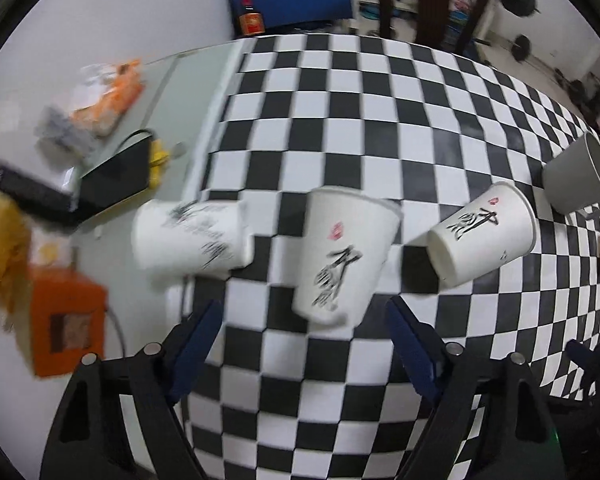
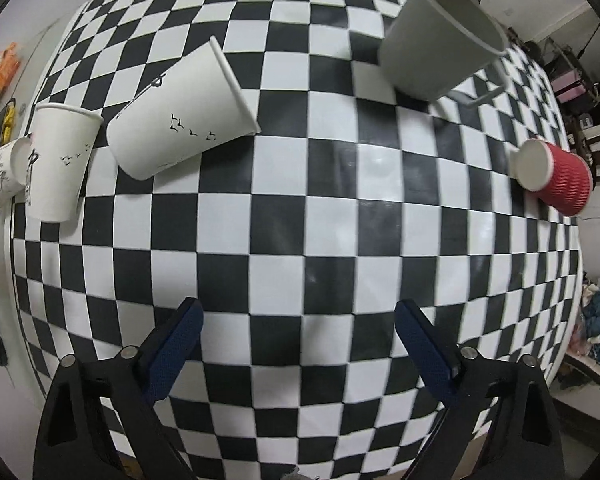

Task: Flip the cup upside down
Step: 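Move the left tool down toward the white cup with black calligraphy, then close the left tool around the white calligraphy cup and lift it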

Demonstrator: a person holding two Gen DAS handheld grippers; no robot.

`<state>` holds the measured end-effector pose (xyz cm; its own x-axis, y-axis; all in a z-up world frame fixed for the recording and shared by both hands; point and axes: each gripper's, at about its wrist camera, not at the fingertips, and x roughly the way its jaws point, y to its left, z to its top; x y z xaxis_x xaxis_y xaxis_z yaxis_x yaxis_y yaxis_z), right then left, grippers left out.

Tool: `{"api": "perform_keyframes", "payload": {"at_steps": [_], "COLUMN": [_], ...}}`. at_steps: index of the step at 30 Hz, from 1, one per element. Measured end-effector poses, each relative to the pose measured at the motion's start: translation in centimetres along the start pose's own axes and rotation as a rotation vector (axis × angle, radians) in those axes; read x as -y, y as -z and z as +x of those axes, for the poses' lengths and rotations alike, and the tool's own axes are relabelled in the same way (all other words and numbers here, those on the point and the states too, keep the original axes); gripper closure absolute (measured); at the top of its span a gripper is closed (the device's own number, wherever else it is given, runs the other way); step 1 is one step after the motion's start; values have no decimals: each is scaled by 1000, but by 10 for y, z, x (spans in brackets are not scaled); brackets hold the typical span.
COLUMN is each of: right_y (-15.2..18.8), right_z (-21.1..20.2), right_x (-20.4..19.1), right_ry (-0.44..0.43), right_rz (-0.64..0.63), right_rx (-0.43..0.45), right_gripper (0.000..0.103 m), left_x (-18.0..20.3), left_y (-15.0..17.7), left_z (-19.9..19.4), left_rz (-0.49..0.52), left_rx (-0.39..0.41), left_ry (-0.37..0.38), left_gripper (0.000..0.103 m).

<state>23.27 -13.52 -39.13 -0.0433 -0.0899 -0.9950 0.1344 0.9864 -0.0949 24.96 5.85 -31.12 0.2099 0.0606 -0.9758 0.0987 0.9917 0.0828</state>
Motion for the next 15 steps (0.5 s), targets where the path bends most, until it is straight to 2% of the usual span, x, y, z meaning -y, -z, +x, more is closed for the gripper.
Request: {"api": "perform_keyframes", "payload": {"at_steps": [3, 5, 10, 13, 15], "right_y": [-8, -15, -27, -32, -36], "right_z": [7, 11, 22, 29, 31], "right_x": [-2, -4, -8, -8, -10], "right_ry": [-7, -10, -20, -23, -25], "right_rz": [4, 5, 13, 19, 23], "right_rx": [-16, -25, -42, -53, -62], "right_gripper": [10, 11, 14, 15, 17], "left_x": [11, 15, 24, 26, 26], "left_y": [-8, -12, -19, -22, -23], "left_z": [15, 25, 45, 53, 53], "left_rz": [54, 80, 138, 155, 159], "left_rx": [-18, -32, -59, -70, -55], "left_ry": [3, 8, 11, 13, 15], "left_gripper": [24, 34, 35, 44, 45]}}
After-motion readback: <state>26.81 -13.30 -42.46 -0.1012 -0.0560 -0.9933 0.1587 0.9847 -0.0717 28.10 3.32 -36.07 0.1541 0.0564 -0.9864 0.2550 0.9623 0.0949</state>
